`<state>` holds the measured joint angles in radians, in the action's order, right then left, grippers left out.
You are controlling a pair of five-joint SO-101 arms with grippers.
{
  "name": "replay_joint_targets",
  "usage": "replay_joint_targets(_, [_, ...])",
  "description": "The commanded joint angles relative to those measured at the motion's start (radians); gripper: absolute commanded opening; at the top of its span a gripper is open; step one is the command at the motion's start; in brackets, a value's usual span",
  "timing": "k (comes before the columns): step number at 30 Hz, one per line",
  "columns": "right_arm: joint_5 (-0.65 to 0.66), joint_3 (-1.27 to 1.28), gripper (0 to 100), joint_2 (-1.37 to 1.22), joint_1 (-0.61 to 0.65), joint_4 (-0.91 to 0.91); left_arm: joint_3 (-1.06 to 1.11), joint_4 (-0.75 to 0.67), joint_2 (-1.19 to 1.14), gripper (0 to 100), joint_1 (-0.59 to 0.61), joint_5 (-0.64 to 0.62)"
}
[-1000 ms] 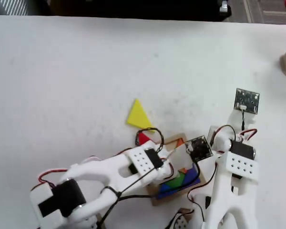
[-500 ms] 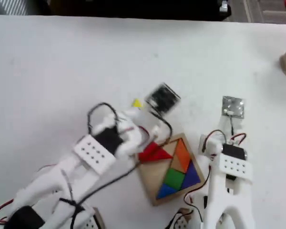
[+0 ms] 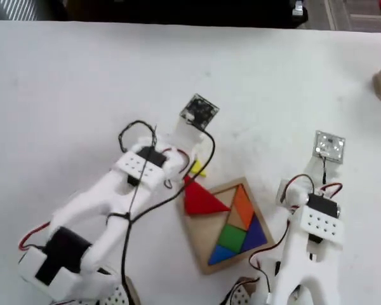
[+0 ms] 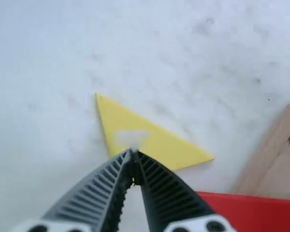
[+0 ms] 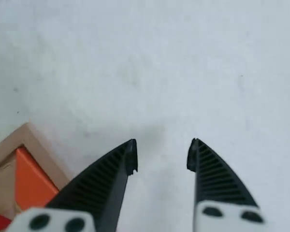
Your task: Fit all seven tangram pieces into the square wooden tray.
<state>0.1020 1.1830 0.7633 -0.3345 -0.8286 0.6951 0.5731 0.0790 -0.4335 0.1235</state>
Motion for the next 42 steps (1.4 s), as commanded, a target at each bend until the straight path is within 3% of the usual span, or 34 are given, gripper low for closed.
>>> replay_joint_targets(1, [-0.058,-0.057,11.5,0.015,-0.058,0.005,-0.054,-0.029,-0.012,2,-0.035,-0.014])
replay_joint_targets(4, [-0.058,-0.064,7.6,0.015,-0.068,0.005,-0.052,-0.014,-0.018,2,-0.070,-0.011])
replay_joint_targets(13, [-0.060,-0.063,9.6,0.013,-0.070,0.012,0.048,0.084,-0.007,2,-0.197,-0.006])
replay_joint_targets(20, [-0.063,-0.061,11.1,0.013,-0.068,0.013,0.130,0.170,0.084,2,-0.211,-0.006])
replay_joint_targets(42, [-0.064,-0.060,11.2,0.013,-0.065,0.013,0.519,0.172,0.812,2,-0.340,-0.014])
